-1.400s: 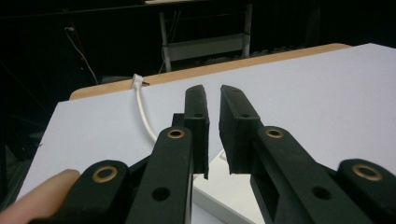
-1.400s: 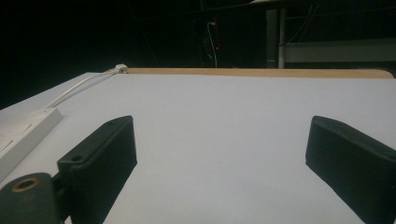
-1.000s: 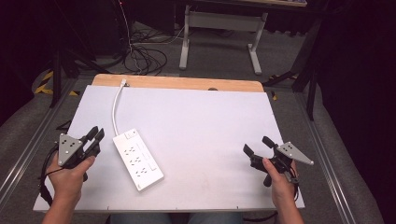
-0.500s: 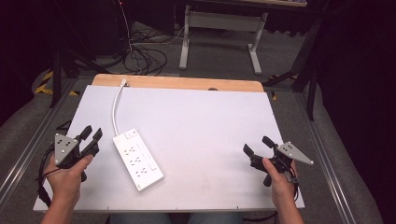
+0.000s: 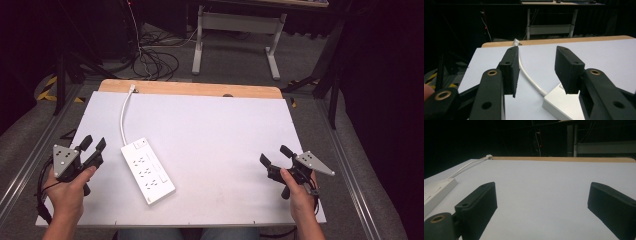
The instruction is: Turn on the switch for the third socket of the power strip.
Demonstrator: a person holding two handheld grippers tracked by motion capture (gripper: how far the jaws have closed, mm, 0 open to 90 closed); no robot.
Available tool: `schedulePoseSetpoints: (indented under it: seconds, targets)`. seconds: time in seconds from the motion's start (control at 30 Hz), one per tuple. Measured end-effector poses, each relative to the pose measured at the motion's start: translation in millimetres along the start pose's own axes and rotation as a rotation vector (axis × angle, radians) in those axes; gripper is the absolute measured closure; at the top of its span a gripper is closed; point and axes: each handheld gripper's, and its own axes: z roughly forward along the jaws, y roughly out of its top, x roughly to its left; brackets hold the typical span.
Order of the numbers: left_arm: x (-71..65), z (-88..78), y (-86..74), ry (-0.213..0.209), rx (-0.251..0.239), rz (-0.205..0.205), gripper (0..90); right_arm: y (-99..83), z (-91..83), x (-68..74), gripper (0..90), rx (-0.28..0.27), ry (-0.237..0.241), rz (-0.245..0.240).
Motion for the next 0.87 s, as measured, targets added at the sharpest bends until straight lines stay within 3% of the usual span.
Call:
schedulePoseSetpoints:
  seconds: [0.87]
  targets:
    - [3.0, 1.9, -0.5, 0.028, 0.011, -0.036, 35.7, 0.4, 1.8, 0.0, 9.1, -0.001, 0.000, 0.001]
